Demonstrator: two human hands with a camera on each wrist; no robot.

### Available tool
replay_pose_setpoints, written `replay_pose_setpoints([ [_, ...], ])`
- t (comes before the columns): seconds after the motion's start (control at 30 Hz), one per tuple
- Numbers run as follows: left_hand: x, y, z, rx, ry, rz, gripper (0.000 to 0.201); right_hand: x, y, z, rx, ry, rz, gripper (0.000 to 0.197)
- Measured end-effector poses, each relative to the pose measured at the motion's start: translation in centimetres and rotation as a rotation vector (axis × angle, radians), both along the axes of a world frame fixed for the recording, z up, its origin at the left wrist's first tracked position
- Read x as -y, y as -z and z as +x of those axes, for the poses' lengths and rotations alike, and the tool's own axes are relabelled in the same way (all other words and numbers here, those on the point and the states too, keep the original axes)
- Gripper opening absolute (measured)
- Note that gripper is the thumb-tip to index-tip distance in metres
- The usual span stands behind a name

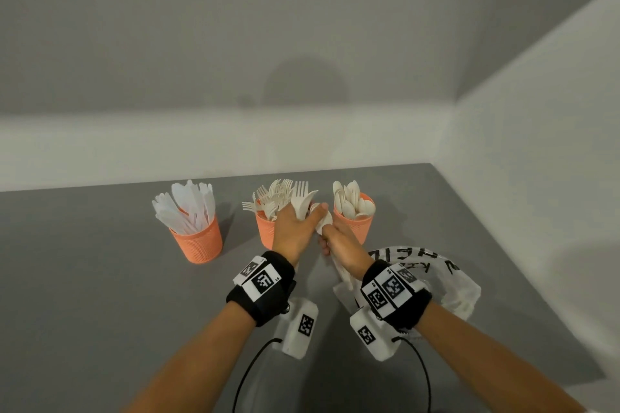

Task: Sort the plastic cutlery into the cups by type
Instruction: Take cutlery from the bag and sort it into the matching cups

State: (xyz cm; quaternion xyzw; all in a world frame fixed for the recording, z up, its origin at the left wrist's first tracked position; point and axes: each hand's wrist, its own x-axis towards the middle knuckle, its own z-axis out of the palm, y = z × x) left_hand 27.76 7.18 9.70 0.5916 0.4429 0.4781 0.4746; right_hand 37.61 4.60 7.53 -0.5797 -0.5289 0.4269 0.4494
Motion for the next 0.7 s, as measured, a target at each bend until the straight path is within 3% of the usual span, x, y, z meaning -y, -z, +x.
replay_pose_setpoints([
  [0.07,-0.2,-0.7,0.3,0.002,0.034,0.049,0.009,-0.1,-1.3,0.2,-0.062,-0.031,0.072,0.022],
  [0.17,-1.1,-2.0,0.3,0.049,0.062,0.02,0.015,-0.9,-3.2,1.5,-0.114,0.026,0.157,0.02],
  [0.3,-4.2,-3.2,-1.7,0.25,-0.074,-0.04,0.022,-3.8,-5.6,5.3,-0.323,0.312,0.191,0.022],
  [0.4,-6.9,-3.7,-3.7,0.299,-0.248,0.062,0.02,-5.6,-7.2,8.2,-0.315,0.392,0.259,0.024],
  [0.7,-11.1,0.1,-5.8,0.265,-0.51,0.097,0.014,-9.1,-3.6,10.8,-0.356,0.505,0.21,0.033],
])
